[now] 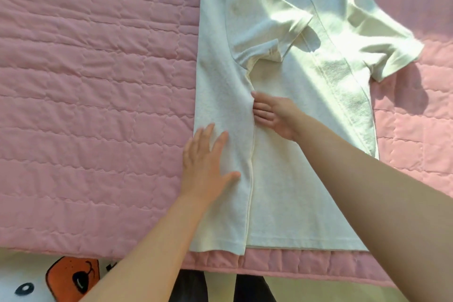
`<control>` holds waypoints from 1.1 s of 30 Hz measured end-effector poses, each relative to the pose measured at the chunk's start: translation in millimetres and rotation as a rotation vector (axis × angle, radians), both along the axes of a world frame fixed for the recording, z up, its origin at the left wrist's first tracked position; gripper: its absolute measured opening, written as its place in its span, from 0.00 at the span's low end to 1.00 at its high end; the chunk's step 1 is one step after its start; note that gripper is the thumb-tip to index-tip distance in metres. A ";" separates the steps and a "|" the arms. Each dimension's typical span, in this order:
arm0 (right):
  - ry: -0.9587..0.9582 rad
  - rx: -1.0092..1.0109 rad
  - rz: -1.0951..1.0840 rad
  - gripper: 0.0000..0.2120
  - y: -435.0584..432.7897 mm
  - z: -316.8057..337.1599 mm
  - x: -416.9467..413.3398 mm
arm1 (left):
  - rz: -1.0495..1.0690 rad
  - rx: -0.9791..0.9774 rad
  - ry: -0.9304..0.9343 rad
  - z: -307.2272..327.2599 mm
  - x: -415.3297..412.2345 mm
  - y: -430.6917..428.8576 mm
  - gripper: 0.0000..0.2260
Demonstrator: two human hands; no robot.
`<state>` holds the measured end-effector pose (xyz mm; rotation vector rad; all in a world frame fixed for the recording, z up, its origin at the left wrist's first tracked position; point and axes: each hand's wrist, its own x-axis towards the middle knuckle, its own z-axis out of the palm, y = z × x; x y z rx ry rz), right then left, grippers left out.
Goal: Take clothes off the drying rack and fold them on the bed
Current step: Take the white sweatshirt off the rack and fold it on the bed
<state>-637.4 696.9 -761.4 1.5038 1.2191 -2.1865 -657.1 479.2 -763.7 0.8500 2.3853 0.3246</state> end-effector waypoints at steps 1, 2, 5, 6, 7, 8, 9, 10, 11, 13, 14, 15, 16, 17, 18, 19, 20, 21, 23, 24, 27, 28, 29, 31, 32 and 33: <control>0.041 -0.014 -0.101 0.19 6.8 1.6 -10.7 | -0.080 -0.001 0.021 -3.9 -11.7 12.9 0.44; 0.080 -0.033 -0.207 0.20 18.9 3.4 -24.3 | -0.146 -0.008 0.044 -6.8 -28.6 29.4 0.44; 0.142 -0.060 -0.452 0.22 54.9 3.5 -55.8 | -0.252 0.029 0.078 -11.7 -72.8 65.8 0.40; 0.132 -0.051 -0.499 0.21 66.5 -0.7 -66.6 | -0.261 0.067 0.075 -10.8 -88.5 76.1 0.37; 0.099 -0.024 -0.497 0.21 74.1 -3.9 -76.2 | -0.273 0.111 0.071 -9.8 -102.6 84.0 0.35; 0.035 0.027 -0.464 0.21 77.9 -7.0 -83.6 | -0.293 0.137 0.069 -8.4 -114.6 90.2 0.36; -0.022 0.082 -0.424 0.19 81.1 -9.0 -90.4 | -0.315 0.146 0.067 -7.8 -124.4 95.7 0.39; -0.046 0.170 -0.402 0.15 86.5 -10.3 -98.1 | -0.333 0.135 0.064 -7.6 -133.9 102.1 0.44; -0.020 0.316 -0.390 0.12 92.4 -9.5 -102.2 | -0.342 0.114 0.060 -8.3 -139.0 106.2 0.49; 0.091 0.674 -0.297 0.16 106.7 -1.9 -107.5 | -0.362 0.052 0.079 -11.2 -143.9 112.6 0.58; 0.119 0.784 -0.249 0.17 113.8 0.7 -108.6 | -0.374 0.013 0.106 -15.0 -145.5 116.3 0.61; 0.102 0.814 -0.219 0.17 119.0 -1.3 -105.8 | -0.380 -0.034 0.135 -18.6 -144.8 117.3 0.62; 0.034 0.804 -0.208 0.19 123.7 -9.4 -103.2 | -0.383 -0.089 0.159 -22.2 -144.0 117.5 0.64; -0.063 0.768 -0.225 0.20 126.1 -15.5 -100.3 | -0.385 -0.144 0.175 -26.1 -143.2 117.6 0.64; -0.149 0.719 -0.264 0.21 125.4 -20.9 -97.4 | -0.391 -0.191 0.186 -30.3 -142.7 118.2 0.65; -0.194 0.676 -0.303 0.21 125.2 -25.0 -95.6 | -0.398 -0.224 0.195 -33.8 -142.1 119.8 0.65; -0.195 0.640 -0.327 0.22 124.3 -26.1 -94.8 | -0.406 -0.248 0.202 -35.9 -141.4 122.4 0.66; -0.174 0.589 -0.346 0.25 124.3 -23.3 -96.0 | -0.419 -0.266 0.208 -36.5 -140.8 125.6 0.66; -0.105 0.473 -0.345 0.29 128.9 -20.3 -99.7 | -0.444 -0.291 0.201 -35.6 -139.6 131.0 0.66; -0.060 0.436 -0.337 0.26 133.2 -22.0 -100.5 | -0.453 -0.294 0.190 -35.2 -139.9 133.6 0.65; 0.087 0.494 -0.329 0.23 145.6 -22.9 -103.6 | -0.465 -0.307 0.175 -35.8 -140.6 134.9 0.61; 0.139 0.512 -0.327 0.26 150.1 -21.8 -103.0 | -0.468 -0.314 0.180 -35.8 -140.5 135.1 0.61; 0.162 0.530 -0.298 0.28 151.9 -20.4 -101.0 | -0.466 -0.313 0.182 -35.9 -140.2 134.9 0.60; 0.134 0.578 -0.217 0.26 152.8 -21.7 -93.8 | -0.463 -0.299 0.179 -34.8 -140.6 134.4 0.60; 0.110 0.577 -0.201 0.22 151.9 -24.0 -89.0 | -0.466 -0.287 0.173 -34.4 -140.7 133.6 0.59; 0.100 0.539 -0.215 0.18 148.9 -22.5 -84.8 | -0.474 -0.274 0.174 -34.4 -141.8 132.4 0.59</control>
